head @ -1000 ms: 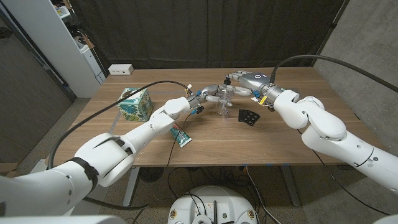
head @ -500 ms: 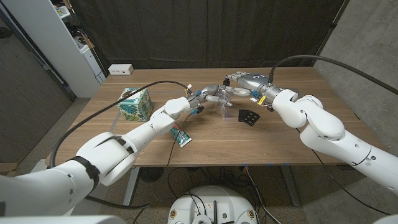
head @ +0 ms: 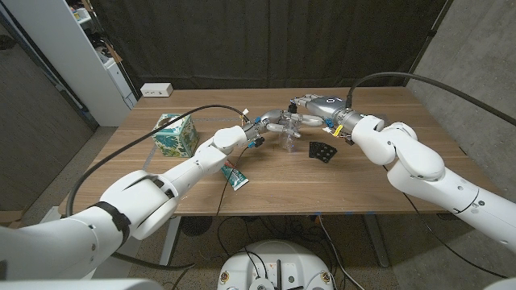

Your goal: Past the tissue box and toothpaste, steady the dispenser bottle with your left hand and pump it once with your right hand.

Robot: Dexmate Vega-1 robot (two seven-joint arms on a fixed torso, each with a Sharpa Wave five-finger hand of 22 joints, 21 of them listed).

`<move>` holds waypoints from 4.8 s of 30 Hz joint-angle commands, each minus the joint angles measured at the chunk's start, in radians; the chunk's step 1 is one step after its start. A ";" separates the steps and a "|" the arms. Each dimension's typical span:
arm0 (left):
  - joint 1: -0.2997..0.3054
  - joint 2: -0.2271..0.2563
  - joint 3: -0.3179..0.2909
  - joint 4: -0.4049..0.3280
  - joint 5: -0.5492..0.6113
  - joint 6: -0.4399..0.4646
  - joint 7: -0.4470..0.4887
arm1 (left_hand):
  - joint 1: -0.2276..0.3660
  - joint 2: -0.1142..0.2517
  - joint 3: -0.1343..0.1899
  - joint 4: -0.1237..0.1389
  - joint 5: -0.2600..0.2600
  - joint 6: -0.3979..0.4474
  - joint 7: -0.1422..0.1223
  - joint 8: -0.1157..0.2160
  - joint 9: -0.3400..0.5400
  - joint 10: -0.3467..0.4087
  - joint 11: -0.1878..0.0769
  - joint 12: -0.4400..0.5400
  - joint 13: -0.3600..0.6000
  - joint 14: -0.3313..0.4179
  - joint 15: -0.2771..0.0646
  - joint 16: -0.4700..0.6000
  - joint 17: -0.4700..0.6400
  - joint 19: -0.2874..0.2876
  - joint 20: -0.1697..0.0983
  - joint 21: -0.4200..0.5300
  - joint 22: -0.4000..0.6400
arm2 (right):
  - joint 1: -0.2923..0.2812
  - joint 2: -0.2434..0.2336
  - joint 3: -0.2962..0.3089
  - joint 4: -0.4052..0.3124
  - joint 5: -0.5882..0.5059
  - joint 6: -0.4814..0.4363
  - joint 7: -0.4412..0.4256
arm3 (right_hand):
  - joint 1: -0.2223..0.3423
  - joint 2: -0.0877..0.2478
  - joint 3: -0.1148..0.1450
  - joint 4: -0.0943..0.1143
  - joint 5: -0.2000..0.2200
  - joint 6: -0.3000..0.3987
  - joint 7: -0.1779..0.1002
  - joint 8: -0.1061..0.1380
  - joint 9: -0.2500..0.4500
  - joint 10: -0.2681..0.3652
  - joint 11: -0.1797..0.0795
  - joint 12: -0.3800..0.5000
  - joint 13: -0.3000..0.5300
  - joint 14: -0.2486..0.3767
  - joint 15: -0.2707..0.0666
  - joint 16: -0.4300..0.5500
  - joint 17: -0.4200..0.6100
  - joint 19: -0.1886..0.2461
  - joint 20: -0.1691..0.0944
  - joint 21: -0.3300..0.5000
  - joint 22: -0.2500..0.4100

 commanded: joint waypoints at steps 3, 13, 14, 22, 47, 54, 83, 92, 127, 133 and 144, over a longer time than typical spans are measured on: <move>-0.005 -0.006 0.000 0.013 -0.005 -0.018 -0.007 | 0.114 0.162 0.000 0.003 -0.003 0.092 -0.080 0.006 0.002 0.123 -0.116 0.006 0.003 0.107 -0.269 -0.003 0.006 0.003 -0.111 0.013 0.003 | -0.008 0.006 0.012 -0.001 -0.001 -0.004 -0.016 | 0.001 0.041 0.002 0.006 0.000 0.016 0.005 0.007 0.028 0.027 -0.006 0.009 0.157 0.001 -0.002 0.009 0.003 -0.002 -0.024 0.003 0.004; 0.006 0.006 0.000 -0.014 -0.005 -0.002 -0.008 | 0.114 0.163 -0.002 0.004 -0.003 0.091 -0.081 0.005 0.001 0.124 -0.116 0.005 0.003 0.108 -0.269 -0.008 0.007 -0.002 -0.112 0.022 0.001 | -0.031 0.008 0.037 -0.013 0.025 -0.016 -0.058 | 0.001 0.041 0.000 0.007 0.000 0.015 0.005 0.007 0.028 0.025 -0.006 0.007 0.157 0.008 0.001 0.012 0.002 0.005 -0.022 0.008 0.004; 0.007 0.007 0.000 -0.017 -0.005 -0.001 -0.007 | 0.114 0.163 -0.002 0.004 -0.003 0.092 -0.081 0.005 0.001 0.124 -0.116 0.006 0.003 0.108 -0.269 -0.008 0.008 -0.003 -0.112 0.022 0.001 | -0.033 0.008 0.038 -0.014 0.023 -0.016 -0.064 | 0.001 0.041 0.000 0.007 0.000 0.015 0.005 0.006 0.028 0.025 -0.007 0.007 0.157 0.009 0.001 0.013 0.002 0.006 -0.021 0.008 0.004; 0.014 0.013 0.000 -0.035 -0.004 0.004 -0.008 | 0.114 0.163 -0.003 0.004 -0.004 0.089 -0.082 0.005 0.002 0.124 -0.116 0.006 0.004 0.109 -0.268 -0.012 0.009 -0.007 -0.112 0.032 0.000 | -0.039 0.014 0.040 -0.027 0.026 -0.032 -0.079 | 0.003 0.042 0.000 0.007 0.001 0.013 0.003 0.006 0.028 0.024 -0.007 0.007 0.157 0.015 0.001 0.016 0.001 0.012 -0.021 0.011 0.003; 0.048 0.046 -0.006 -0.110 -0.001 0.033 0.011 | 0.114 0.164 -0.006 0.005 -0.004 0.093 -0.081 0.004 -0.001 0.126 -0.117 0.002 0.003 0.115 -0.268 -0.020 0.013 -0.015 -0.113 0.055 -0.006 | -0.062 0.003 0.054 -0.065 0.020 -0.053 -0.107 | 0.005 0.043 -0.001 0.006 0.002 0.015 0.004 0.006 0.028 0.024 -0.008 0.007 0.157 0.018 -0.002 0.017 -0.001 0.016 -0.022 0.012 0.003; 0.056 0.053 -0.007 -0.127 -0.001 0.042 0.013 | 0.113 0.164 -0.006 0.005 -0.004 0.092 -0.080 0.004 -0.001 0.126 -0.117 0.001 0.004 0.115 -0.268 -0.024 0.015 -0.019 -0.113 0.062 -0.008 | -0.073 0.000 0.063 -0.071 0.024 -0.053 -0.120 | 0.006 0.044 -0.001 0.005 0.002 0.016 0.002 0.006 0.028 0.027 -0.009 0.007 0.157 0.022 -0.003 0.018 -0.002 0.020 -0.021 0.013 0.003; 0.068 0.070 -0.011 -0.157 0.004 0.045 0.021 | 0.111 0.165 -0.006 0.005 -0.004 0.096 -0.082 0.002 -0.004 0.131 -0.117 -0.005 0.004 0.121 -0.268 -0.036 0.017 -0.029 -0.114 0.094 -0.018 | -0.083 0.008 0.087 -0.077 0.048 -0.031 -0.175 | 0.008 0.043 -0.002 0.004 0.003 0.020 0.000 0.008 0.029 0.032 -0.008 0.009 0.157 0.034 -0.007 0.022 -0.006 0.036 -0.020 0.016 0.003; 0.069 0.070 -0.011 -0.153 0.003 0.042 0.019 | 0.110 0.163 -0.006 0.004 -0.004 0.099 -0.083 0.002 -0.006 0.135 -0.117 -0.007 0.004 0.126 -0.269 -0.039 0.017 -0.033 -0.115 0.102 -0.021 | -0.082 0.013 0.092 -0.077 0.058 -0.024 -0.191 | 0.008 0.042 -0.002 0.003 0.003 0.021 0.000 0.008 0.029 0.036 -0.008 0.009 0.157 0.040 -0.005 0.024 -0.008 0.041 -0.018 0.017 0.003; 0.050 0.058 -0.014 -0.111 0.002 0.028 0.021 | 0.105 0.165 -0.002 0.006 -0.003 0.102 -0.084 -0.001 -0.011 0.136 -0.115 -0.021 0.005 0.131 -0.269 -0.051 0.021 -0.046 -0.118 0.135 -0.032 | -0.095 0.039 0.167 -0.008 0.236 0.064 -0.359 | 0.010 0.043 -0.001 0.002 0.003 0.026 0.002 0.008 0.029 0.036 -0.004 0.008 0.157 0.061 -0.008 0.029 -0.014 0.060 -0.014 0.018 0.003; 0.049 0.062 -0.015 -0.116 0.008 0.028 0.030 | 0.101 0.169 0.001 0.008 -0.003 0.099 -0.082 -0.005 -0.014 0.128 -0.113 -0.037 -0.007 0.125 -0.269 -0.060 0.016 -0.051 -0.116 0.140 -0.036 | -0.098 0.043 0.174 0.009 0.253 0.066 -0.396 | 0.011 0.043 -0.001 0.001 0.003 0.023 0.000 0.006 0.029 0.032 -0.002 0.006 0.158 0.068 -0.017 0.030 -0.015 0.077 -0.015 0.022 0.003; 0.078 0.093 -0.030 -0.183 0.012 0.057 0.070 | 0.084 0.174 0.017 0.009 -0.001 0.072 -0.077 -0.027 -0.030 0.093 -0.111 -0.111 -0.056 0.093 -0.268 -0.116 -0.043 -0.084 -0.104 0.144 -0.056 | -0.106 0.057 0.199 0.045 0.346 0.075 -0.435 | 0.014 0.043 0.001 -0.001 0.004 0.018 0.000 0.005 0.029 0.027 0.002 0.005 0.158 0.074 -0.017 0.030 -0.018 0.091 -0.017 0.024 0.003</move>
